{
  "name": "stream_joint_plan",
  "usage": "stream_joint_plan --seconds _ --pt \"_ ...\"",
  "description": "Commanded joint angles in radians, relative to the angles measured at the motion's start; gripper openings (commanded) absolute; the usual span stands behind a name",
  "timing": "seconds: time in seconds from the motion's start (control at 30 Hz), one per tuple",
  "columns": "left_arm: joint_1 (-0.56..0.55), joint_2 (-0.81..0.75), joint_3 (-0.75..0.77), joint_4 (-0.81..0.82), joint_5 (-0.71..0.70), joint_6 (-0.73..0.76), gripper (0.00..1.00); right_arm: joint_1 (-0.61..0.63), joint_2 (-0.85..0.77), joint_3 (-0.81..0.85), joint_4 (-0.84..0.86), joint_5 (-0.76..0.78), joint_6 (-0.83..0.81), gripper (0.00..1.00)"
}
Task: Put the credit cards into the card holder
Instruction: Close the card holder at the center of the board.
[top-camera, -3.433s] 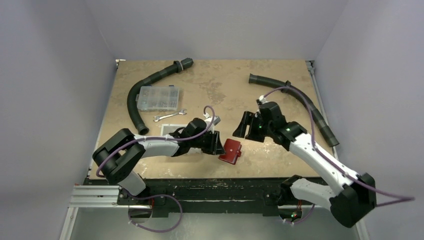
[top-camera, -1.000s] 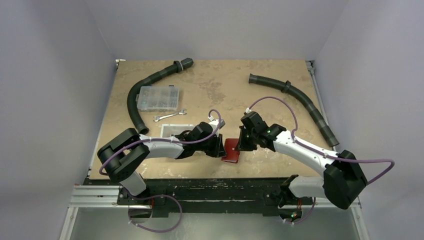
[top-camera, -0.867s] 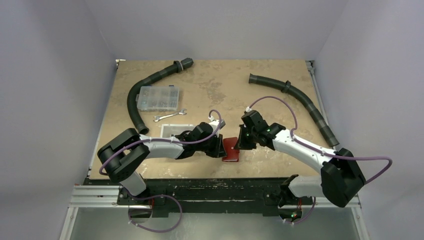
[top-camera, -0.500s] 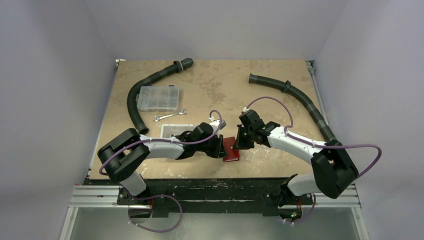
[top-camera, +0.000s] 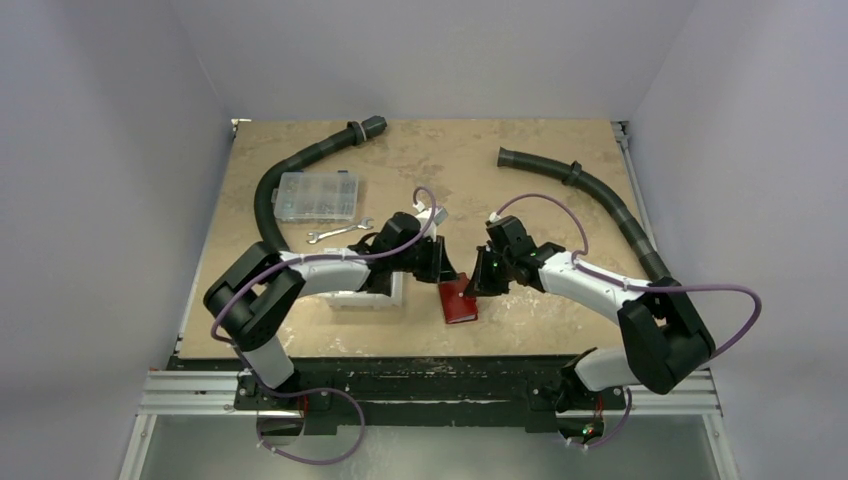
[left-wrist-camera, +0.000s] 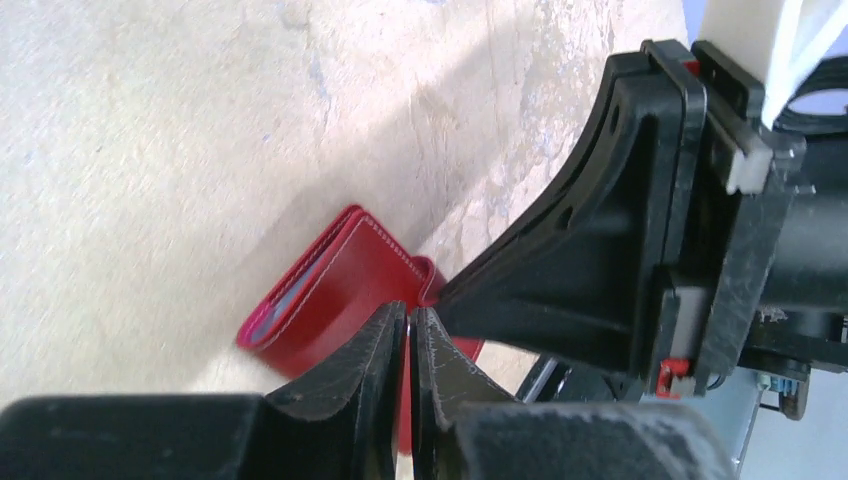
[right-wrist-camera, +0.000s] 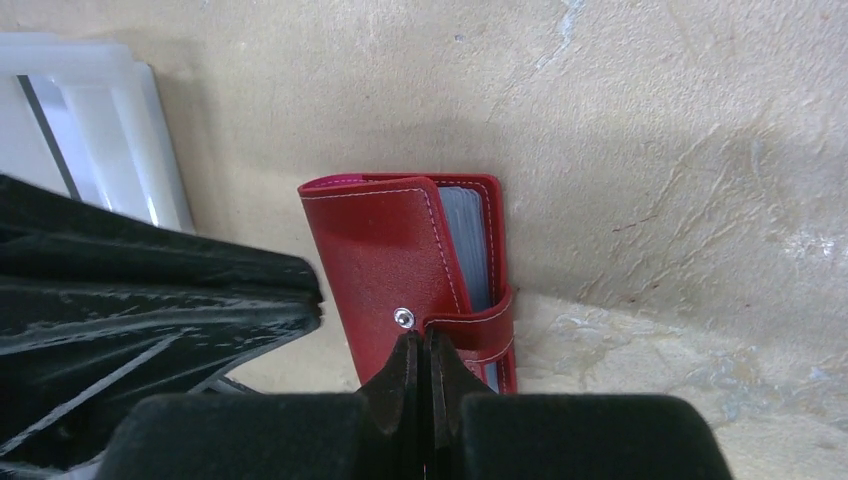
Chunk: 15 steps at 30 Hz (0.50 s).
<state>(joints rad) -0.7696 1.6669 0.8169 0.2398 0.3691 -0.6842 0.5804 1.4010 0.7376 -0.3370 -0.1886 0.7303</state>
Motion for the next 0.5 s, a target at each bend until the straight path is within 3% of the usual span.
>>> stream_joint_plan --seconds 0.0,0.17,0.47 --pt "-0.015 0.095 0.065 0.038 0.034 0.024 0.09 -0.014 -0.013 -0.019 0.078 -0.062 -0.031 0.0" --pt "-0.027 0.138 0.063 -0.004 -0.035 0.064 0.0 -0.025 -0.013 -0.033 0.118 -0.107 -0.035 0.0" --pt "-0.04 0.168 -0.011 0.048 -0.049 0.048 0.0 -0.031 0.022 -0.026 0.16 -0.144 -0.071 0.0"
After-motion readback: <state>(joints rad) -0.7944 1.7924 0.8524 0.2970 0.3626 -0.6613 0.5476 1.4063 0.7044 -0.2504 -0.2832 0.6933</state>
